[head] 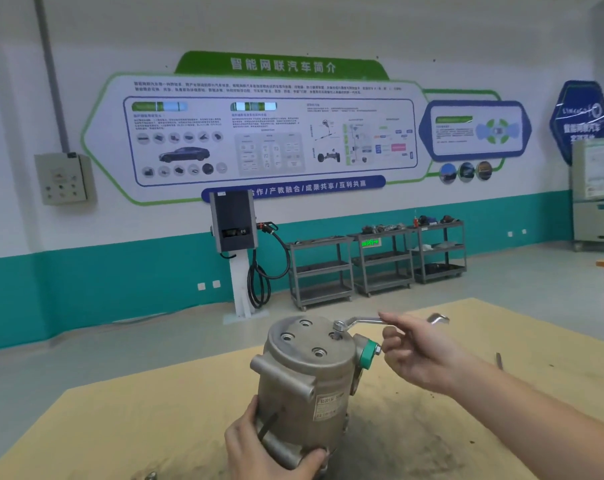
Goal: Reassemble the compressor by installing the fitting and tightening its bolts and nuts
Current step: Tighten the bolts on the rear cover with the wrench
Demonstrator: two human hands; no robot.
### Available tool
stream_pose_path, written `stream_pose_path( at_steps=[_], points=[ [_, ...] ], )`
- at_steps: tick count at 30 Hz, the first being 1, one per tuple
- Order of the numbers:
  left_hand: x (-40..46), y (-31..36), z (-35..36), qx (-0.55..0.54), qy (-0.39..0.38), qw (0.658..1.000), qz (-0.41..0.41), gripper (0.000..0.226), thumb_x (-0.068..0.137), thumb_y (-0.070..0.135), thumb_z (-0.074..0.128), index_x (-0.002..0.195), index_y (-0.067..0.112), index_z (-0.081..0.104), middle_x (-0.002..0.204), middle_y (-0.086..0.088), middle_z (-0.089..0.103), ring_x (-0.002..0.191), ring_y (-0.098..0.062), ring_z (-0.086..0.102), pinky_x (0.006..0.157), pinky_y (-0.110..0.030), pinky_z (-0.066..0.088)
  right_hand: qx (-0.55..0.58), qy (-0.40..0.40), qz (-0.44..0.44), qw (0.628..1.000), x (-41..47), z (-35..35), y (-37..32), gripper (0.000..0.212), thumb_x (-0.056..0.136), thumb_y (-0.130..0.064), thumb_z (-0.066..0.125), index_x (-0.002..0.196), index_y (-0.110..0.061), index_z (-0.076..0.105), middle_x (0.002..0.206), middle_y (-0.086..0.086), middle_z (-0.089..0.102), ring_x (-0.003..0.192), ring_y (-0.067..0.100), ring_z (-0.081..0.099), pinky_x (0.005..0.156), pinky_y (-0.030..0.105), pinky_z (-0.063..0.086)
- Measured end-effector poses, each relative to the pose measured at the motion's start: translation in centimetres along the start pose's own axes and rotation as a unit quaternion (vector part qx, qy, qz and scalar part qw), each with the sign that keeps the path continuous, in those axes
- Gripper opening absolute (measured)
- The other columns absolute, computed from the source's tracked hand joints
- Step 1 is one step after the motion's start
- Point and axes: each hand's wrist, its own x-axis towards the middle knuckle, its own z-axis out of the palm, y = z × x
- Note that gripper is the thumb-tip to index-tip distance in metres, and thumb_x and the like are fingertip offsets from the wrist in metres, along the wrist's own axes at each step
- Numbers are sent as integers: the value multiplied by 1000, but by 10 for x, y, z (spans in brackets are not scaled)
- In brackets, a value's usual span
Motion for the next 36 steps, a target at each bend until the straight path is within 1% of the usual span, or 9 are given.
stream_pose_path(
  at_steps=[5, 8, 12, 16, 19, 23, 27, 30, 36],
  points=[
    [0, 14, -10, -135, -11, 991, -9, 150, 17, 25, 84, 151, 33, 19, 135, 9, 36, 128, -16, 44, 107, -39, 37, -162, -44, -319, 933, -41, -9, 50, 19, 62, -18, 80, 65, -18, 61, 61, 9, 53, 49, 16, 48, 42, 21, 36],
    [6, 19, -19, -143, -5, 989, 44, 142, 14, 47, 82, 138, 53, 14, 141, 21, 31, 113, 19, 43, 90, -19, 41, -430, -72, -526, 730, -53, 3, 56, 16, 76, -14, 74, 68, -17, 61, 58, -6, 53, 50, 8, 46, 49, 16, 36],
    [22, 33, -25, -222, -53, 974, -3, 145, 13, 53, 95, 140, 54, 25, 139, 9, 47, 114, -13, 61, 99, -43, 50, -662, -201, -587, 419, -59, 49, 44, 21, 78, -18, 68, 62, -13, 55, 56, -2, 48, 48, 17, 41, 42, 23, 32],
    [41, 40, -32, -236, -65, 969, -41, 77, 66, 8, 87, 128, 30, 46, 136, -9, 56, 111, -14, 64, 92, -25, 51, -795, -243, -455, 320, -52, 107, 41, 8, 82, -28, 66, 82, -21, 63, 70, -2, 59, 61, 17, 44, 50, 26, 33],
    [45, 30, -33, -185, -53, 981, -17, 99, 54, -16, 86, 126, 34, 39, 111, 11, 59, 72, 14, 64, 54, -6, 47, -824, -197, -414, 332, -37, 134, 47, 14, 90, -29, 56, 94, -18, 63, 69, -2, 51, 67, 23, 48, 57, 31, 38],
    [35, 27, -33, -141, -26, 989, 29, 100, 40, 5, 95, 113, 37, 36, 114, 22, 44, 95, -1, 62, 75, -24, 51, -858, -136, -295, 398, -11, 158, 39, 17, 88, -21, 60, 84, -5, 66, 71, 6, 64, 64, 21, 60, 61, 36, 58],
    [27, 29, -25, -149, -20, 988, 45, 96, 23, 45, 82, 107, 50, 34, 119, 33, 44, 102, 22, 49, 87, -34, 48, -766, -56, -45, 639, 23, 161, 2, 25, 91, -6, 54, 65, -5, 55, 40, 1, 51, 34, 11, 39, 34, 16, 32],
    [29, 24, -21, -180, -16, 982, 53, 94, 24, 43, 82, 107, 44, 36, 125, 29, 51, 117, 1, 54, 102, -44, 46, -510, -16, 124, 851, 33, 127, -22, 27, 98, -6, 51, 71, -4, 55, 42, 0, 50, 31, 4, 42, 33, 10, 35],
    [35, 17, -16, -218, -1, 973, 72, 82, 44, 8, 87, 102, 39, 39, 118, 27, 58, 112, -14, 60, 90, -28, 47, -93, -28, 140, 985, 6, 47, -25, 17, 80, -2, 64, 66, -6, 54, 47, 1, 54, 33, 9, 51, 33, 13, 39]
  ],
)
